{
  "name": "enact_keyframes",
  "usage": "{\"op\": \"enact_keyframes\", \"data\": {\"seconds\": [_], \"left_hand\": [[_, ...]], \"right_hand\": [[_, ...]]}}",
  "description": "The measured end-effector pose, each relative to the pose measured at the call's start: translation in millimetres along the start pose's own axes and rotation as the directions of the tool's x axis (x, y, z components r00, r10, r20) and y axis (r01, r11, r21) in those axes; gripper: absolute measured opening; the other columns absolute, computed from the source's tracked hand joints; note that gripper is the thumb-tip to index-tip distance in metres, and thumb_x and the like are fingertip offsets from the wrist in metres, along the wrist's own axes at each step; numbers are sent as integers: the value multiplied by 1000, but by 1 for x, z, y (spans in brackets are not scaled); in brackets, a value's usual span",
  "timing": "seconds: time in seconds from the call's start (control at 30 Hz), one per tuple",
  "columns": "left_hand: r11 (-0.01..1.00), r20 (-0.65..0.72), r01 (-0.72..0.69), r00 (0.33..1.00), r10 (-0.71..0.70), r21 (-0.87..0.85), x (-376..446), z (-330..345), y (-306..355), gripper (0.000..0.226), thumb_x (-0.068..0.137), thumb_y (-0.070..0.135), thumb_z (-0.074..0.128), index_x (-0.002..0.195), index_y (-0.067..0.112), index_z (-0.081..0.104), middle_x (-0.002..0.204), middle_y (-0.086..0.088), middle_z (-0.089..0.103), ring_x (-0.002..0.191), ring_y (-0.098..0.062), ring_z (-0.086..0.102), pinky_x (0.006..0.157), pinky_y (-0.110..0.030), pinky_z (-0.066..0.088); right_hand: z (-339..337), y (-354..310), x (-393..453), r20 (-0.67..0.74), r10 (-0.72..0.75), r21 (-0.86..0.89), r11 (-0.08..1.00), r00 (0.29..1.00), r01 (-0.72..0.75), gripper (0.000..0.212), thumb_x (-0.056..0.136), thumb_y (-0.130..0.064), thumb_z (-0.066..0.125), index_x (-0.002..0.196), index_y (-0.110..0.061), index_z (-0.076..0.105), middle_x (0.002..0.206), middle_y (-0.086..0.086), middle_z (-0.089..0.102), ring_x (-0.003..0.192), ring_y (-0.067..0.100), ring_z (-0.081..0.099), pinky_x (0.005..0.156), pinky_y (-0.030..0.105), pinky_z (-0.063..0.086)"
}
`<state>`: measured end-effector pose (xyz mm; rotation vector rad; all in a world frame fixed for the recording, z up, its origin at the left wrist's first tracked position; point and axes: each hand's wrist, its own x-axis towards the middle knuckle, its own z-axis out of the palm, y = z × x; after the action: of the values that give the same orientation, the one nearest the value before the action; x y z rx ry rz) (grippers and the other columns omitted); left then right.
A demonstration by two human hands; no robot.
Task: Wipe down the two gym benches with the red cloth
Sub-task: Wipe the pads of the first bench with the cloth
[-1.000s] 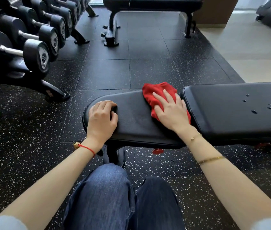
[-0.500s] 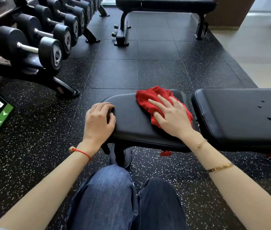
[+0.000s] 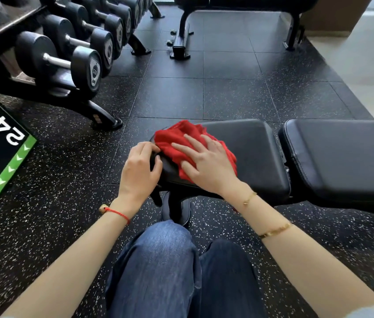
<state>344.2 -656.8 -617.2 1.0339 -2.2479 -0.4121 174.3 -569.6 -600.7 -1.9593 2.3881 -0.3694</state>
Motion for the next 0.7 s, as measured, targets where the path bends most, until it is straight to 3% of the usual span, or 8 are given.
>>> {"op": "enact_keyframes", "data": {"seconds": [0.13,0.23,0.3,0.5,0.7], "left_hand": [[1000,1,-6,1000,6,4,1,1,2,15,89,8,59,103,10,63,108,-6,61,104,-25,53,97,-28,39],[999,32,-11,999,10,35,6,2,7,20,89,11,59,108,10,64,114,-6,63,110,-27,54,101,-36,43],[998,58,-11,998,7,58,11,5,13,24,91,15,59,114,11,65,120,-7,64,116,-29,54,103,-43,43],[991,90,-26,996,14,129,25,24,35,33,93,22,58,124,12,63,130,-7,62,125,-27,52,109,-44,35],[989,86,-27,996,14,144,30,39,45,32,92,26,58,121,14,64,131,-4,61,126,-28,50,111,-44,32]], "right_hand": [[-14,55,0,-58,245,-53,967,968,-248,49,94,-47,41,144,-50,36,159,-8,27,142,33,24,118,46,14],[-18,60,20,-38,397,-48,916,917,-399,50,95,-48,39,145,-49,33,161,-4,22,144,38,17,118,50,9],[-15,47,24,-22,373,-49,926,928,-374,51,95,-49,39,145,-50,31,162,-3,21,144,40,16,118,52,9],[-12,22,-36,-33,181,-37,983,983,-182,51,93,-49,41,144,-51,34,160,-6,26,143,35,21,117,47,12],[-25,70,-75,-96,299,-40,952,949,-304,50,94,-47,41,143,-52,34,158,-10,29,143,29,24,117,44,15]]}}
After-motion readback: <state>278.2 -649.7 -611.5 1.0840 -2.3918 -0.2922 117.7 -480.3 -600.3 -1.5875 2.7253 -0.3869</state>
